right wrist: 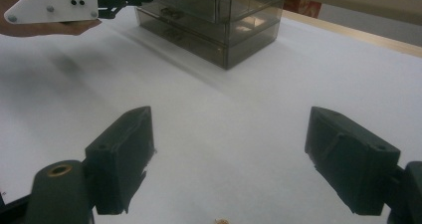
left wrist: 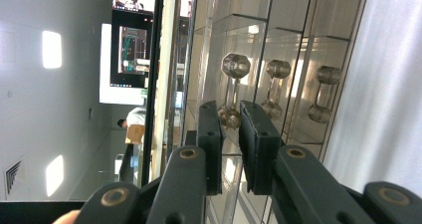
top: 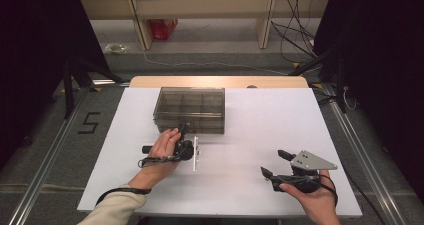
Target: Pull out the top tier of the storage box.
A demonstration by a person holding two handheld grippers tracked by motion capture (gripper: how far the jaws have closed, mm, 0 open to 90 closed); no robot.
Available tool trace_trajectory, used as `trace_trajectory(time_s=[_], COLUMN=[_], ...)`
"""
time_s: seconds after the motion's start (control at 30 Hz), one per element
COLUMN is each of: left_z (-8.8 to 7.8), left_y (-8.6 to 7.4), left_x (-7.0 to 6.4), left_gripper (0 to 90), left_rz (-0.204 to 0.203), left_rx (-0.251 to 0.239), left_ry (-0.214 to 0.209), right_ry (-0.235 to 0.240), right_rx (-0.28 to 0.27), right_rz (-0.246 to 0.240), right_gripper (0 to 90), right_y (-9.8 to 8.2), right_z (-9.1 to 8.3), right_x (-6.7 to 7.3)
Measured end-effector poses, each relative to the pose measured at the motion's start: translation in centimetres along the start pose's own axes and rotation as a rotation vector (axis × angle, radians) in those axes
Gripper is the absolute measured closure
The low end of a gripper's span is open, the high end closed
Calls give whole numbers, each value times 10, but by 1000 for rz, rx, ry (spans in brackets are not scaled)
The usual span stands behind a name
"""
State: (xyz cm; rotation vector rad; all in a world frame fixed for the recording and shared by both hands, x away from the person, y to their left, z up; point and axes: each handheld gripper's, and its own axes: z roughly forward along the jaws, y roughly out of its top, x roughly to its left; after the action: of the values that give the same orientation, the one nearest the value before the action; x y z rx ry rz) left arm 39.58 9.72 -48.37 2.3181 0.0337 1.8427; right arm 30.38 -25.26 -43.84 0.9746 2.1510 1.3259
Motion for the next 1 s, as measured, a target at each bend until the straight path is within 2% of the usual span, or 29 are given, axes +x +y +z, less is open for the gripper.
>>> trace_trajectory(time_s=[1.0], left_z=[-4], left_y=[0], left_x=[-2], left_gripper=[797], left_rz=[5], left_rx=[-7], left_ry=[1], right_ry=[1], right_rx=[0], right_rz=[-2], right_gripper=[202], right_y=[0], right_z=[0], right_x=[0])
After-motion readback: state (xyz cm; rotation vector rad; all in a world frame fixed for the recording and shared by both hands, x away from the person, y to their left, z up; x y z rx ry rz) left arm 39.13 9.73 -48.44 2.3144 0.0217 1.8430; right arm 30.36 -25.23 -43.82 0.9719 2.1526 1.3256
